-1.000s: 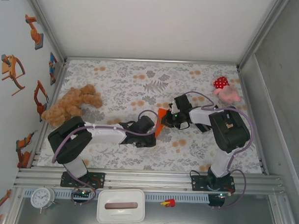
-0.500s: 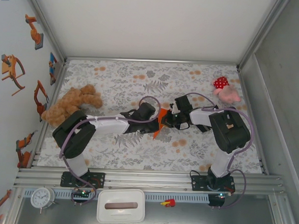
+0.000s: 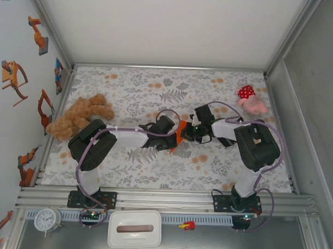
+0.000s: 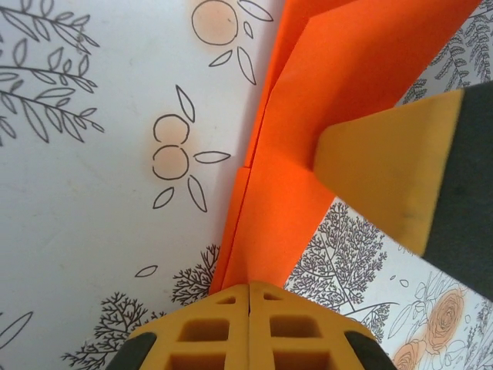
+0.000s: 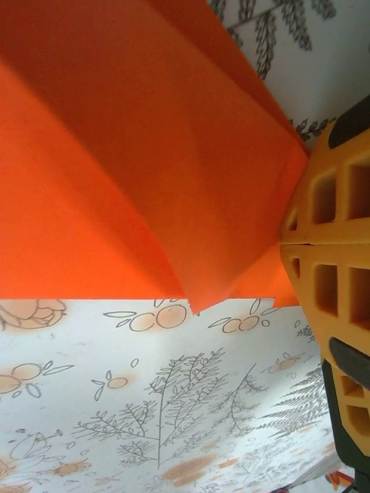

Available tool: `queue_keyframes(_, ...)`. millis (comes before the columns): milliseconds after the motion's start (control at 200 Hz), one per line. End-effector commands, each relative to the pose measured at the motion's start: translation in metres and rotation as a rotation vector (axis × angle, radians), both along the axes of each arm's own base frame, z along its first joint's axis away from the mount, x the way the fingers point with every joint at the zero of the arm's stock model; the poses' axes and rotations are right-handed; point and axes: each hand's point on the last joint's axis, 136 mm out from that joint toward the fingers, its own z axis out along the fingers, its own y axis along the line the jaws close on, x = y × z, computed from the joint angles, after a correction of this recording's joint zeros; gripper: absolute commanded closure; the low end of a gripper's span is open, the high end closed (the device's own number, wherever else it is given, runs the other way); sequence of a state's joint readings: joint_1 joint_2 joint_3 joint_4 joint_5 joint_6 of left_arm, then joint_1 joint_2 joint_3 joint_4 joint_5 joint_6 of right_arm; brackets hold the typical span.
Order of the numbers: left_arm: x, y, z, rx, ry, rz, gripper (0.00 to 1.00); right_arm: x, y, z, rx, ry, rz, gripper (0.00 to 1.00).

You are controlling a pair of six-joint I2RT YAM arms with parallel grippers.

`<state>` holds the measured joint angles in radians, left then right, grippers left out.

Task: Fold a paper plane with a square sheet of paper (pick it up from the middle)
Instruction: Fold the wing for the fifth time at the center of the table.

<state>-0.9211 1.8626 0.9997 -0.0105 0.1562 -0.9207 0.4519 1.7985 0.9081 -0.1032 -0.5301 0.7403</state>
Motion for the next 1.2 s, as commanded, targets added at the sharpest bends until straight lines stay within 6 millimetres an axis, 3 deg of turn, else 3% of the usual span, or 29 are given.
queue_keyframes(0,-0.01,0.016,-0.019,0.071,0.058,0.017,0.96,0.016,-0.009,0.015,-0.074,-0.087,0.033,1.0)
queue_keyframes(496,-0.015,0.015,-0.016,0.062,0.07,-0.007,0.96,0.031,-0.018,-0.015,-0.175,-0.055,0.081,1.0)
queue_keyframes(576,-0.012,0.011,-0.008,0.038,0.053,-0.02,0.96,0.029,-0.021,-0.021,-0.182,-0.043,0.082,1.0)
queue_keyframes(791,0.01,-0.02,0.038,-0.089,-0.079,-0.079,0.92,0.019,-0.026,-0.034,-0.183,-0.017,0.076,1.0)
queue_keyframes(1197,0.038,-0.02,0.001,-0.007,-0.033,0.011,0.95,0.022,-0.022,-0.023,-0.14,-0.033,0.054,1.0)
